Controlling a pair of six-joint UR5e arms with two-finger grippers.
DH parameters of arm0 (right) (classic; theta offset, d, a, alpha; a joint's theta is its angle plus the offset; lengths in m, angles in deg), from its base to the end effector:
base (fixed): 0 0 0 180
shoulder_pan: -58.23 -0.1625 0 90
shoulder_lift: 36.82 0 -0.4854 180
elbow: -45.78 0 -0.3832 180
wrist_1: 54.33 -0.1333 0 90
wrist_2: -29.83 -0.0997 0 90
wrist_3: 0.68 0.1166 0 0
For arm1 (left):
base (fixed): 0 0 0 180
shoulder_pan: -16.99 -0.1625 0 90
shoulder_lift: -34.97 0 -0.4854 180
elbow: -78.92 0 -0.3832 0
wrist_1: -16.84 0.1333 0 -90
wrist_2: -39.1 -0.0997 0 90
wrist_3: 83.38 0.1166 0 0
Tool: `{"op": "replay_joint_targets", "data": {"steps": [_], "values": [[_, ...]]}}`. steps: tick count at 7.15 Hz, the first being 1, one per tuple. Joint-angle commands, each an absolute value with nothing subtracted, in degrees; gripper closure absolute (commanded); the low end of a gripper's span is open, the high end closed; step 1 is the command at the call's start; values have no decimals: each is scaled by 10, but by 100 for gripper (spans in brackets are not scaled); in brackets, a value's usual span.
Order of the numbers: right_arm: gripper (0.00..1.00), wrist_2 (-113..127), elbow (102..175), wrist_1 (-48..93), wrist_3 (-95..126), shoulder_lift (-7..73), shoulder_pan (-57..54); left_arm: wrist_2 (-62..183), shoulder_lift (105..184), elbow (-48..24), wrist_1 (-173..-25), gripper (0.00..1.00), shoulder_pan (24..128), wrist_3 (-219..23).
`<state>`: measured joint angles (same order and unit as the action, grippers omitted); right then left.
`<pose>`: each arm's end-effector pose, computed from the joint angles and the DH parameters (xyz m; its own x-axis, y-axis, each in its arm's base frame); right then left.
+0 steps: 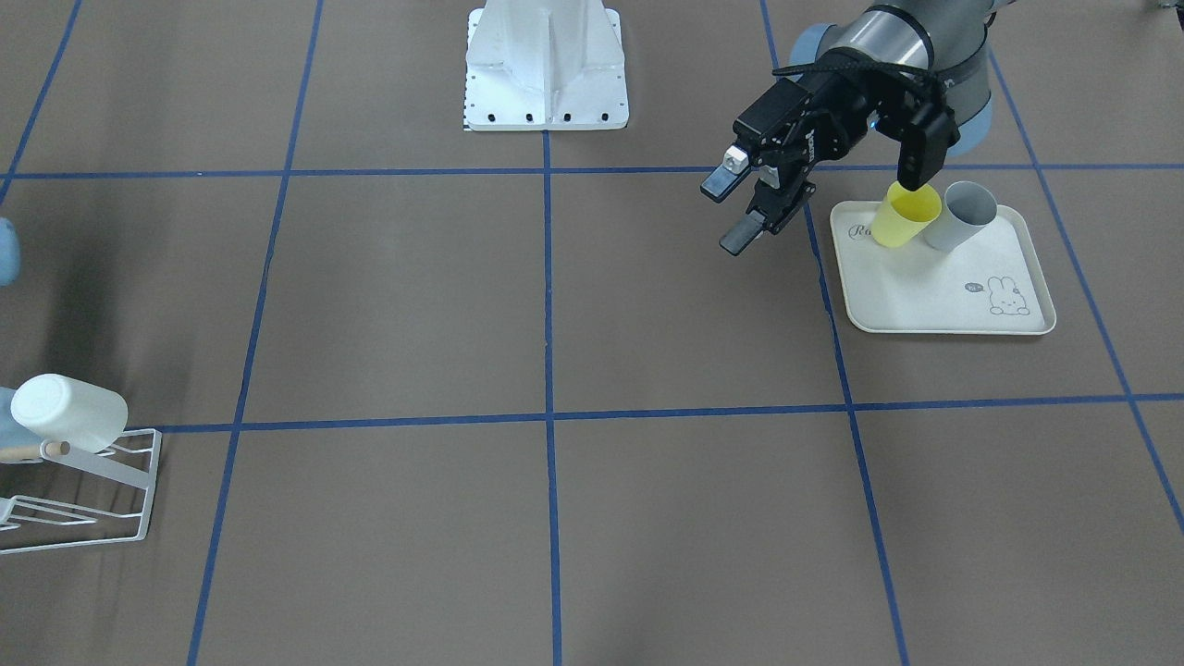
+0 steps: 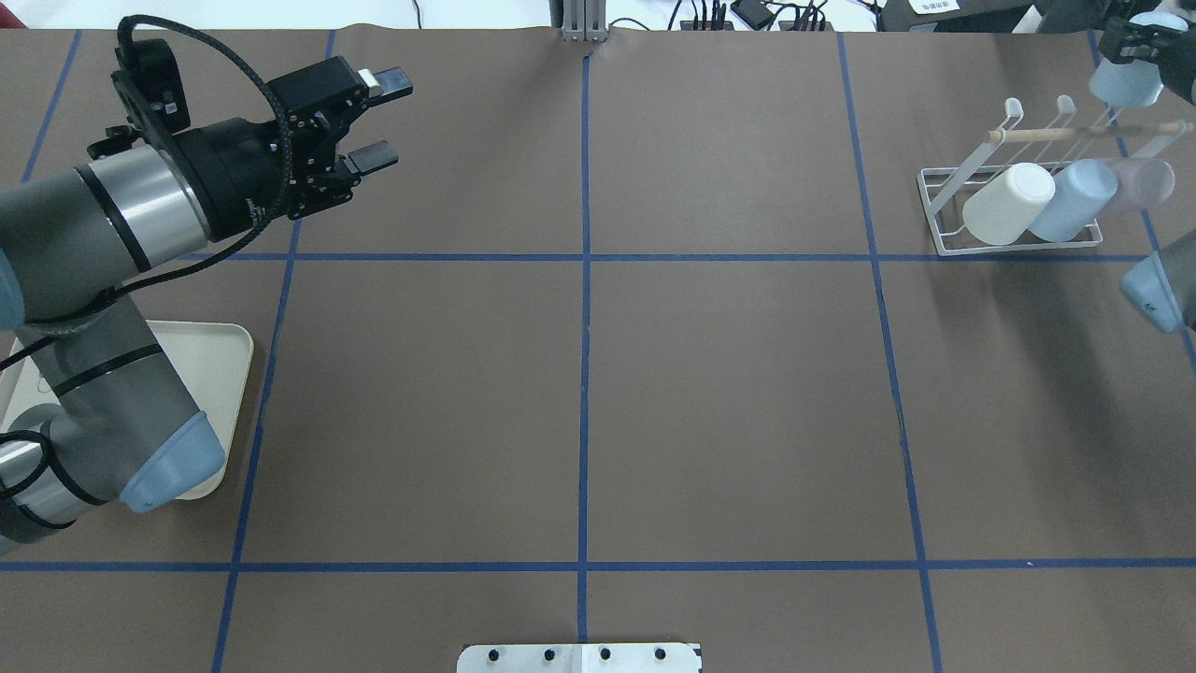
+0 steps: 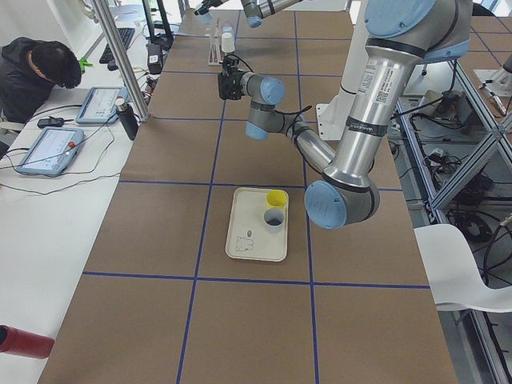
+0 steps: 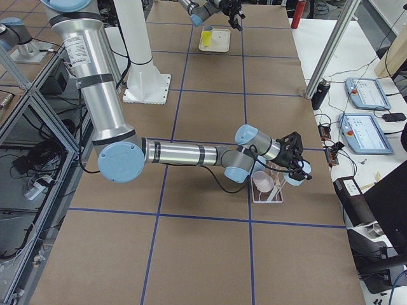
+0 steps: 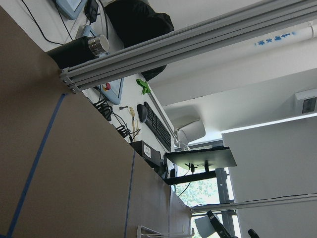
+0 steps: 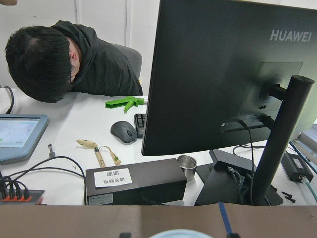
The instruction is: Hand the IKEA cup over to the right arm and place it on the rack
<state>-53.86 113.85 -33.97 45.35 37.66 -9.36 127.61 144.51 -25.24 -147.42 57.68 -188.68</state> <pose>-0.1162 -0.6650 0.6362 0.7875 0.0996 0.6082 -0.5690 0.4965 0.6555 0.3367 -0.4693 0.2765 -0.4024 -0.0018 -0.9154 0.5850 0.7686 -0.2587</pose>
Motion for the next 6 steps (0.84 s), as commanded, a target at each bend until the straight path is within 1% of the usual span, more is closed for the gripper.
{"op": "replay_joint_targets", "data": {"steps": [1,2,3,4,6], "values": [[100,-542,1136,-340,453,382,-92,1275,1446,-252,-1475,0,576,-1887],[100,-542,1135,-341,453,384,-92,1276,1446,-252,-1475,0,576,-1887],[59,-541,1134,-341,453,382,-92,1276,1446,-253,-1475,0,576,-1887],[1,-542,1135,-342,455,382,-92,1276,1446,-253,-1476,0,576,-1888],[0,-550,1138,-349,455,383,-94,1276,1445,-255,-1473,0,577,-1887]]}}
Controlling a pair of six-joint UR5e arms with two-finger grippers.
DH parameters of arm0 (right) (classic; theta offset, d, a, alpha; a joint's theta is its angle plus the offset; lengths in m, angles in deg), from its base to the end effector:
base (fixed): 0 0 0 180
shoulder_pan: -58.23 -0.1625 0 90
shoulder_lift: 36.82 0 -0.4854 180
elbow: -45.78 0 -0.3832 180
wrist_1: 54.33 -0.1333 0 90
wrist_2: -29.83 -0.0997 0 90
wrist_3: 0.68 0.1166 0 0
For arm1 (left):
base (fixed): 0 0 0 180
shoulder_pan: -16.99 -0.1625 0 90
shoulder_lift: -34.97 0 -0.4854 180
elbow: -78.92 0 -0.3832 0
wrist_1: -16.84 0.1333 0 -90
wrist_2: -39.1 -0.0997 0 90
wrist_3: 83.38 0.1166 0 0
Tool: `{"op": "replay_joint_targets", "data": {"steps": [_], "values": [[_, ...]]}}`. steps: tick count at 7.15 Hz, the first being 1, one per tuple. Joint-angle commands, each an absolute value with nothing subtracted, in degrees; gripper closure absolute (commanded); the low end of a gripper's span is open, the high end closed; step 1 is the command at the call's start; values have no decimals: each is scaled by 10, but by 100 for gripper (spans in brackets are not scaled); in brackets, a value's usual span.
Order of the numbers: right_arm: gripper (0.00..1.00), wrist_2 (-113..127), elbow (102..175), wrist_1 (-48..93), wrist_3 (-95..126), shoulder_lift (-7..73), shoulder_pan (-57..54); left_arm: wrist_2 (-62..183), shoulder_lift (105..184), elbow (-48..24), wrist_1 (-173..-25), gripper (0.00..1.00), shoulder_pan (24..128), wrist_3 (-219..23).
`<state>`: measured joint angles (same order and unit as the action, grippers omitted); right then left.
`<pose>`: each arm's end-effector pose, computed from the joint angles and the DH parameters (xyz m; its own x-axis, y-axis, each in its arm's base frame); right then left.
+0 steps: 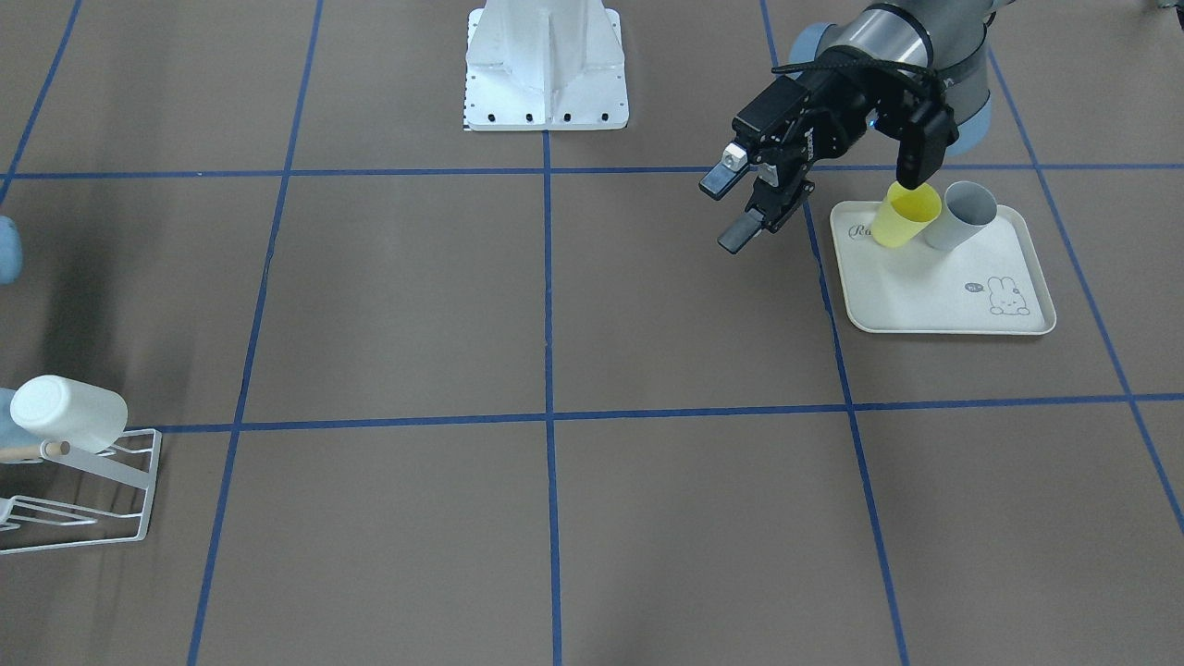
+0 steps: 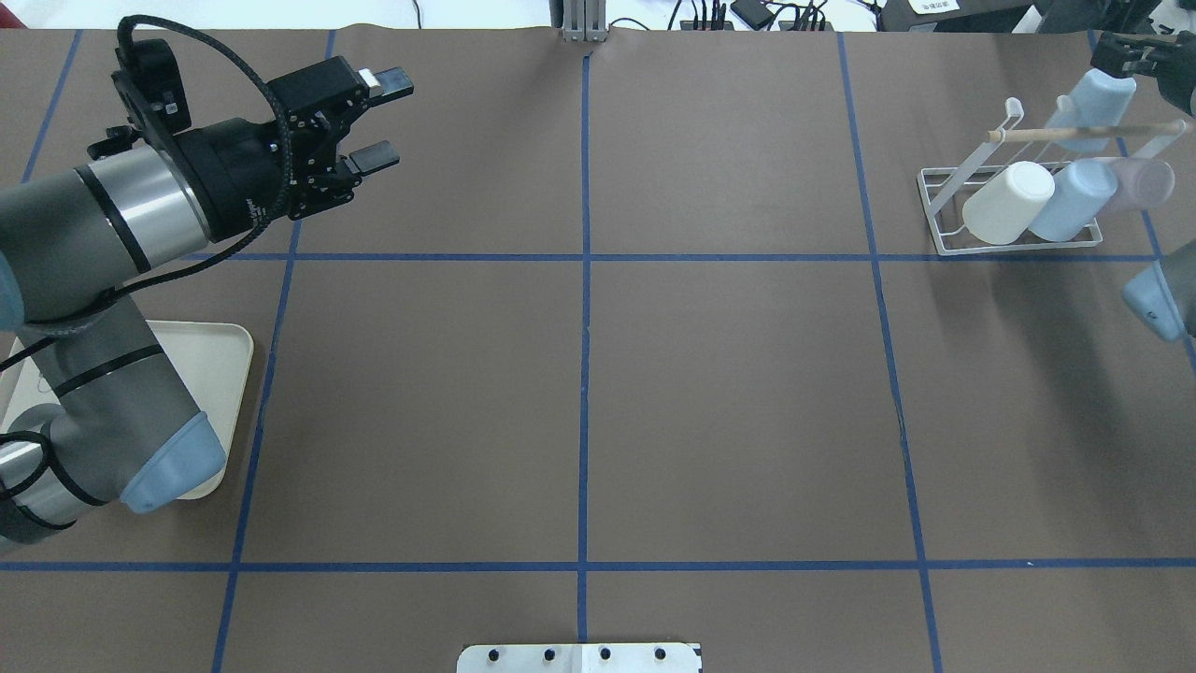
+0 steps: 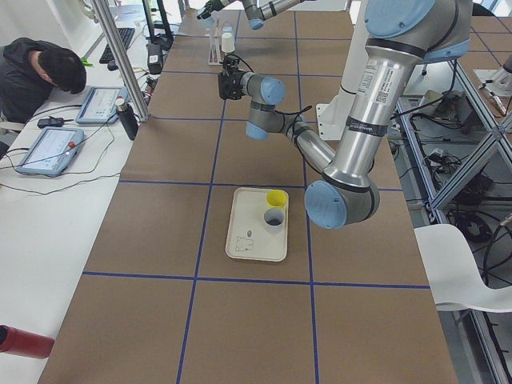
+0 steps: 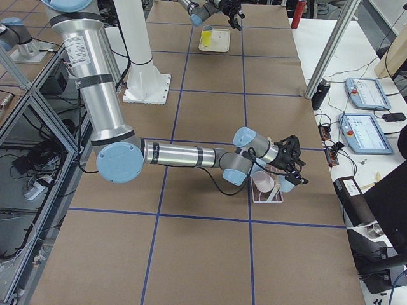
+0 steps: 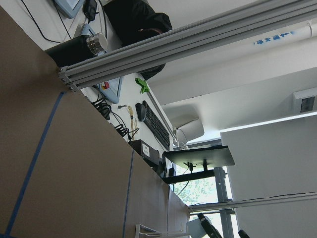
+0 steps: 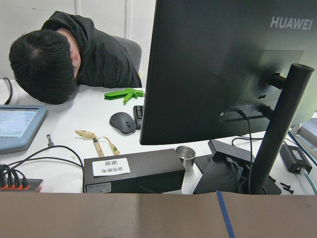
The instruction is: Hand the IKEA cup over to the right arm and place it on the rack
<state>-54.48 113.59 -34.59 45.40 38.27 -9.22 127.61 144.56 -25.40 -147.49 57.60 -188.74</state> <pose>-0.1169 -0.6592 0.6440 0.7865 0.0941 0.6104 -0.5655 0.5071 0.6504 0.3366 -0.4682 0.2748 -0.4064 -0.0003 -0.9137 0.5826 0.7703 -0.2594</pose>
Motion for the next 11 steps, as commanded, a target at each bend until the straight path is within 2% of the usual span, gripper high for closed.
{"op": "replay_joint_targets", "data": {"steps": [1,4,6,9,11], "values": [[0,-577,1146,-350,454,382,-105,1275,1445,-258,-1470,0,577,-1887],[0,-763,1200,-339,468,382,-187,1329,1413,-289,-1418,0,607,-1819],[0,-861,1280,-305,594,384,-201,1409,1354,-340,-1341,0,664,-1710],[0,-897,1354,-301,791,380,-175,1562,1207,-354,-1338,0,738,-1539],[0,-897,1390,-307,906,375,-136,1618,1075,-387,-1339,0,750,-1411]]}}
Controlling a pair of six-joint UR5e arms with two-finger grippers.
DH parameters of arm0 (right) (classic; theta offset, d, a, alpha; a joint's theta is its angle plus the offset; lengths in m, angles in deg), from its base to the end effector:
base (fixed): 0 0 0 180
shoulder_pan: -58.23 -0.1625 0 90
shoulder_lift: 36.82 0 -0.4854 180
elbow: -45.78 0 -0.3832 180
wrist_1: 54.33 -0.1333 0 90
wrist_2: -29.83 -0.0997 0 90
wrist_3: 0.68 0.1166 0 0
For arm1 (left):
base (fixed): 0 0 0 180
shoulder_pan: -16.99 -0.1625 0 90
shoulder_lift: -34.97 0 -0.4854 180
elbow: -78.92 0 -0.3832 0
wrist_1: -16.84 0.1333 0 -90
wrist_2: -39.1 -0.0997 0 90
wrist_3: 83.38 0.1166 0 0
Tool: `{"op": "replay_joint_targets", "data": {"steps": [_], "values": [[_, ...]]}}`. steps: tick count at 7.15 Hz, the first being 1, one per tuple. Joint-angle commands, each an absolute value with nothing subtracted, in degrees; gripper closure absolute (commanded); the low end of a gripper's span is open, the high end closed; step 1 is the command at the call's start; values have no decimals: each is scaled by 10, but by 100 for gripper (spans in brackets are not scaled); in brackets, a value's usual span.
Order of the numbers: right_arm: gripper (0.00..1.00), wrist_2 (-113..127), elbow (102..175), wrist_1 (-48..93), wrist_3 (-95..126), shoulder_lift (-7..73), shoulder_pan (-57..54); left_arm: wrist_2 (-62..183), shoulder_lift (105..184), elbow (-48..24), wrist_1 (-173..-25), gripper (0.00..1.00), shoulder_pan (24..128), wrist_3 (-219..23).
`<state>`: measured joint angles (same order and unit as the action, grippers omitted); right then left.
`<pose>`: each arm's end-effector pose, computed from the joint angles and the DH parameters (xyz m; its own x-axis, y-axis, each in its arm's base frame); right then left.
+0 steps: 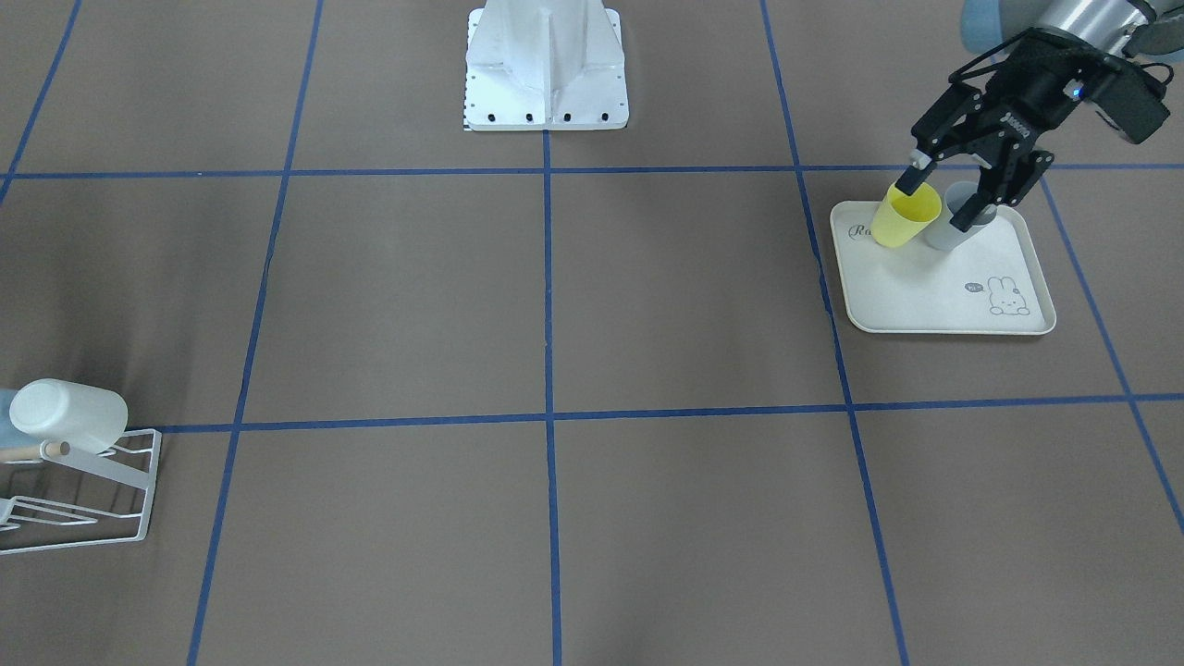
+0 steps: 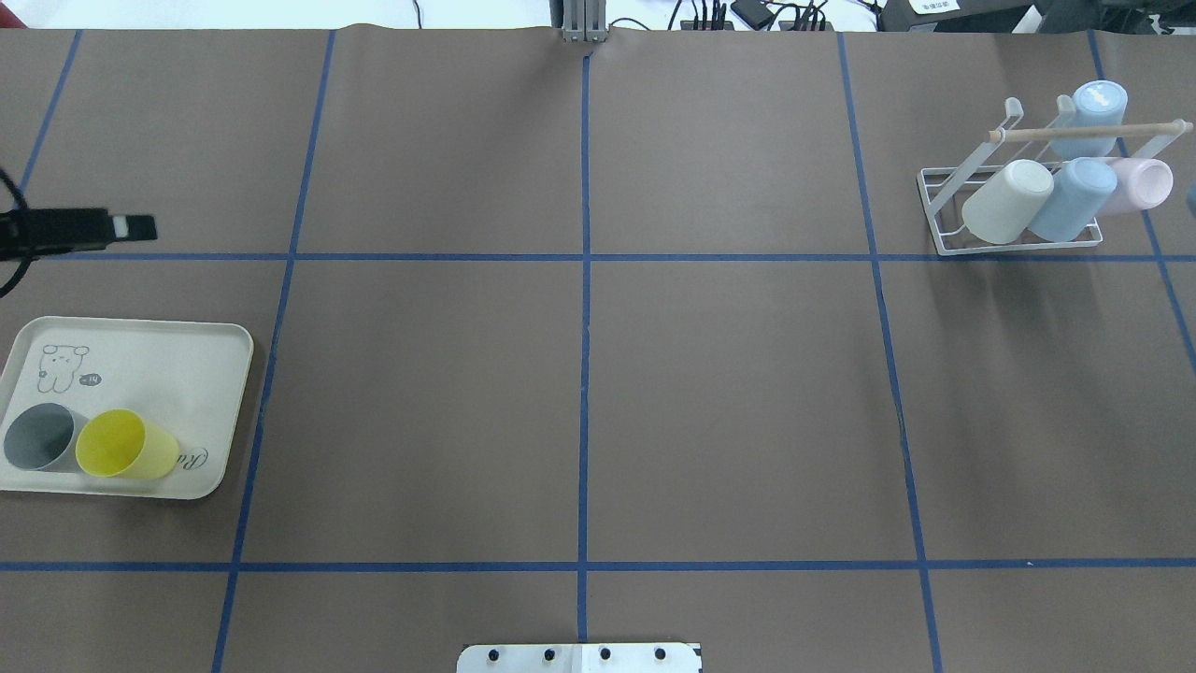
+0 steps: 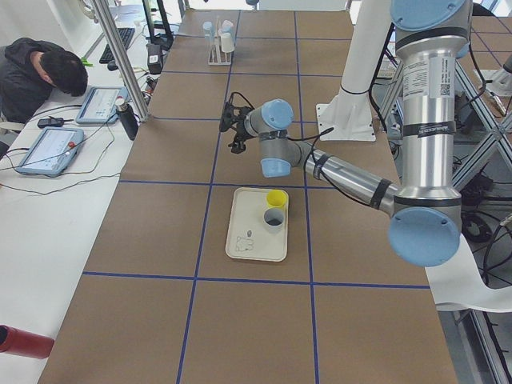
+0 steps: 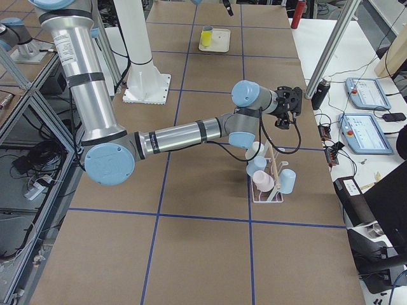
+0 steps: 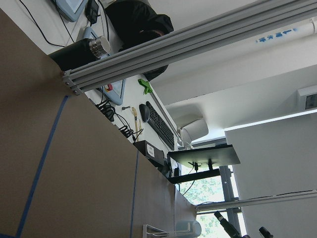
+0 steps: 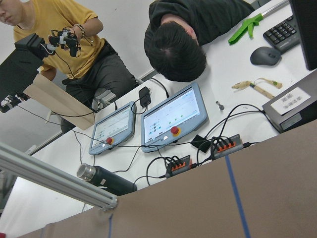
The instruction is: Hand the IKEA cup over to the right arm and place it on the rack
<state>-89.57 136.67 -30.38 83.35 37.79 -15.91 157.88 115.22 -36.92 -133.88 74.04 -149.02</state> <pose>-0.0937 -0.6082 0.4378 0.1096 0.0543 0.9925 -0.6975 0.7156 0.0379 0.1573 -0.3845 0.4609 0.3113 0.1844 -0.9323 0.3866 0.8716 0.3015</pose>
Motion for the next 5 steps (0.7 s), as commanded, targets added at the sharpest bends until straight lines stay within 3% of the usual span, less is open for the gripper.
{"op": "replay_joint_targets", "data": {"steps": [1,3,5], "values": [[0,-897,1415,-307,941,375,-117,1622,1015,-391,-1339,0,756,-1335],[0,-896,1435,-309,981,377,-98,1622,968,-370,-1328,0,754,-1229],[0,-897,1438,-310,987,379,-95,1617,979,-360,-1239,0,743,-1183]]}}
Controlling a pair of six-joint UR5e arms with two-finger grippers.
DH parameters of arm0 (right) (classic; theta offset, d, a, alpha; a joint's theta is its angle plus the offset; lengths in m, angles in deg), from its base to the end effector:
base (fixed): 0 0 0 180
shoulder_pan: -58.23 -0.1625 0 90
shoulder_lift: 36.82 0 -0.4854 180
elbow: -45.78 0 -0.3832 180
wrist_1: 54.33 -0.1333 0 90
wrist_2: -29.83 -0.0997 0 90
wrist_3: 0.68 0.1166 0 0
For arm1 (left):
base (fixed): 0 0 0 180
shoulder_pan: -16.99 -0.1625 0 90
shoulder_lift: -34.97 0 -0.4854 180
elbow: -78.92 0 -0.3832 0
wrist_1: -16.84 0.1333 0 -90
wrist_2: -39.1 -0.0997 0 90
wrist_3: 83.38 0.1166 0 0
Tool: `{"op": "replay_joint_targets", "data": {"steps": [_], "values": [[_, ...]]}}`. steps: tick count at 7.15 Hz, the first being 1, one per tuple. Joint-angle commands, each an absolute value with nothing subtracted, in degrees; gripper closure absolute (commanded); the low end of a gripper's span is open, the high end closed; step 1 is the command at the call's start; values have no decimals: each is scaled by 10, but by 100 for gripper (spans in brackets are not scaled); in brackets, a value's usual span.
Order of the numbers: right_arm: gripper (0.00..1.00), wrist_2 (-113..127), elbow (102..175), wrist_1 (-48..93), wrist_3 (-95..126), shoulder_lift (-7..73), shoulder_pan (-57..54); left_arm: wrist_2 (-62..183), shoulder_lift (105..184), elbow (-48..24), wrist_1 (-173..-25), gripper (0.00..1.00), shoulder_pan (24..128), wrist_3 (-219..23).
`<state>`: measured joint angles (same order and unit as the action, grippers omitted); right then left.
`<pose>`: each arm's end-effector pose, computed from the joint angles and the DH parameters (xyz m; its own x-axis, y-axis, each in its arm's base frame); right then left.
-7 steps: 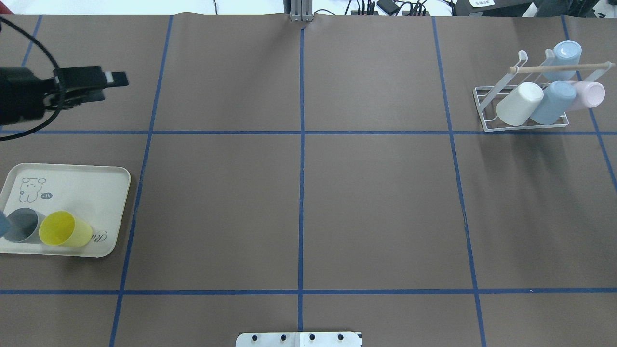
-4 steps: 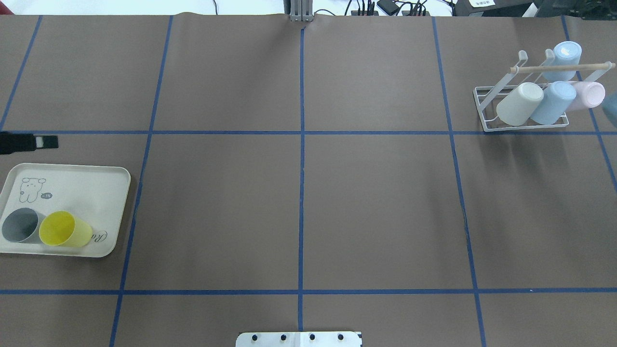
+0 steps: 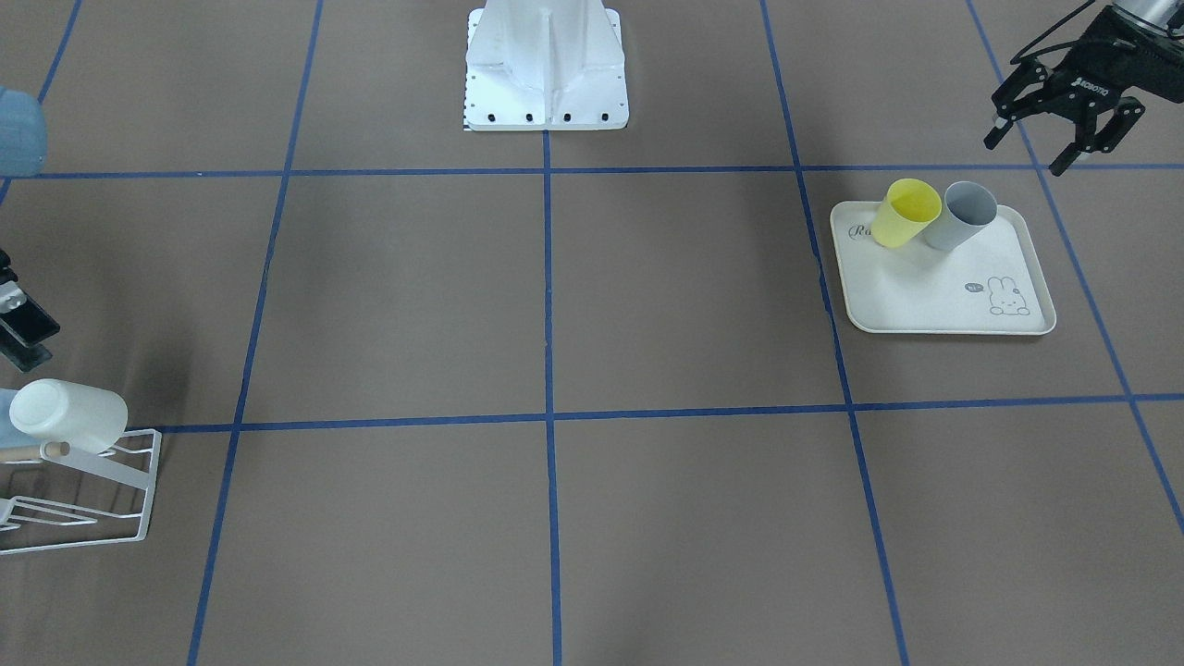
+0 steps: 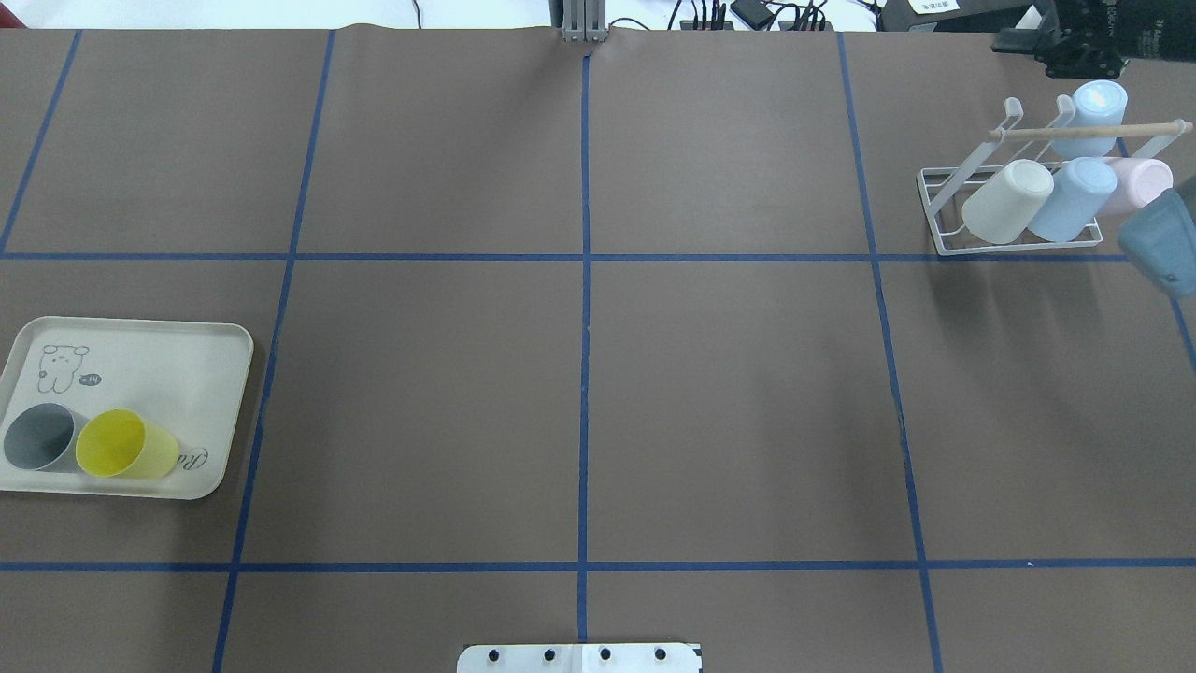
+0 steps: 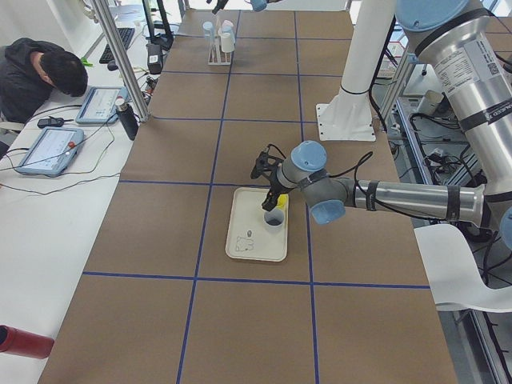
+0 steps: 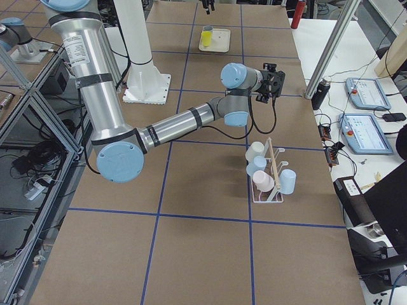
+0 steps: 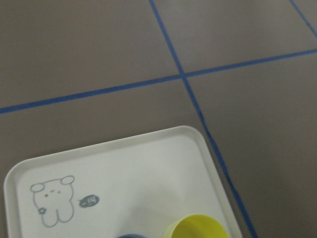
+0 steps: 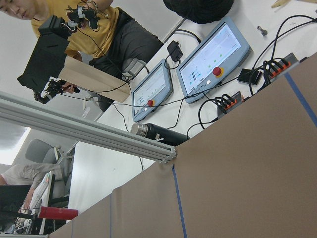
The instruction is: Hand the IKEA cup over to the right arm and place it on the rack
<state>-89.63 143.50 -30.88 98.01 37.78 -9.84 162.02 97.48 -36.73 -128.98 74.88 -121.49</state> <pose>-0.1474 -0.5696 0.3809 -0.0922 0.1233 0.9881 -0.6172 0.7716 -0.1539 0.0985 -0.2885 0.5823 0.5685 0.3366 -0.7506 0.0487 0.8971 0.4391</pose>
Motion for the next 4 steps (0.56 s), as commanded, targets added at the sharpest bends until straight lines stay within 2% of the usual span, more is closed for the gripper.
{"op": "replay_joint_targets", "data": {"steps": [1,4], "values": [[0,-897,1438,-310,991,379,-92,1616,987,-357,-1215,0,726,-1178],[0,-896,1437,-310,997,376,-74,1614,1040,-281,-1212,0,696,-1177]]}}
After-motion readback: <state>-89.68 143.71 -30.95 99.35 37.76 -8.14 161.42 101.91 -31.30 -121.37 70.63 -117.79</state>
